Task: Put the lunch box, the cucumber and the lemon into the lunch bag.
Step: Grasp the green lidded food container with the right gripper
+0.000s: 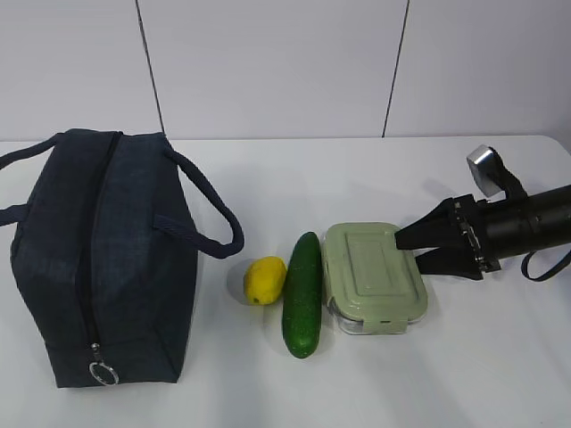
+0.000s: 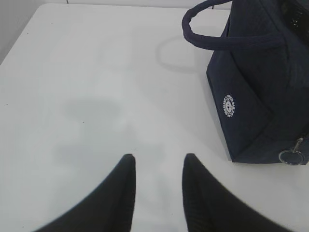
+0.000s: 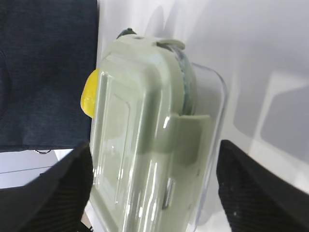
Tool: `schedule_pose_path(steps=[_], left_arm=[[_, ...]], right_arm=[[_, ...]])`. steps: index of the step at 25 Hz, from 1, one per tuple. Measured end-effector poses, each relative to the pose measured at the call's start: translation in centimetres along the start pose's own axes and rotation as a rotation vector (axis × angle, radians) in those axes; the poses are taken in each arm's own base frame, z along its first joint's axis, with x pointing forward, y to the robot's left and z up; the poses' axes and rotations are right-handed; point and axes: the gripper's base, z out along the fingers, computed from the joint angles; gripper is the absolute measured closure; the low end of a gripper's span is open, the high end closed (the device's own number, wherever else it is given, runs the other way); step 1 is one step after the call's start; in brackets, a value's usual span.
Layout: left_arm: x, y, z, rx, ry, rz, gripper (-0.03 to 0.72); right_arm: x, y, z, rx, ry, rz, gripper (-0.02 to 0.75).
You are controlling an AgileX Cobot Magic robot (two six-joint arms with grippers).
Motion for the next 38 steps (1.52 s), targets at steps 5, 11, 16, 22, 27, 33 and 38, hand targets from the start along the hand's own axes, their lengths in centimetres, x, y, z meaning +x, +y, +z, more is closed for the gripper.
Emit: schedule_pose_path(steps=[5, 11, 16, 22, 27, 33, 38], left_arm=[[0.0, 0.0, 0.0, 0.000, 0.000, 0.000, 0.453], [0.0, 0.0, 0.0, 0.000, 0.000, 0.000, 0.454], [0.0, 0.0, 0.0, 0.000, 0.000, 0.000, 0.454], [0.0, 0.0, 0.0, 0.000, 0.000, 0.000, 0.453], [0.0, 0.0, 0.0, 0.000, 0.000, 0.000, 0.454], [0.0, 0.0, 0.0, 0.000, 0.000, 0.000, 0.454], [0.0, 0.0, 0.0, 0.000, 0.000, 0.000, 0.454]], right_arm=[[0.1, -0.2, 0.2, -0.002, 0.004, 0.012, 0.158], [0.3, 0.2, 1.3, -0.012, 0.034, 0.005, 0.158], [0.4, 0.4, 1.7, -0.012, 0.044, -0.001, 0.158], [0.4, 0.4, 1.7, -0.011, 0.047, -0.004, 0.158], [0.5, 0.3, 1.7, -0.006, 0.060, -0.006, 0.158], [0.5, 0.3, 1.7, -0.004, 0.064, -0.002, 0.158], [0.7, -0.1, 2.0, -0.005, 0.071, 0.011, 0.158]])
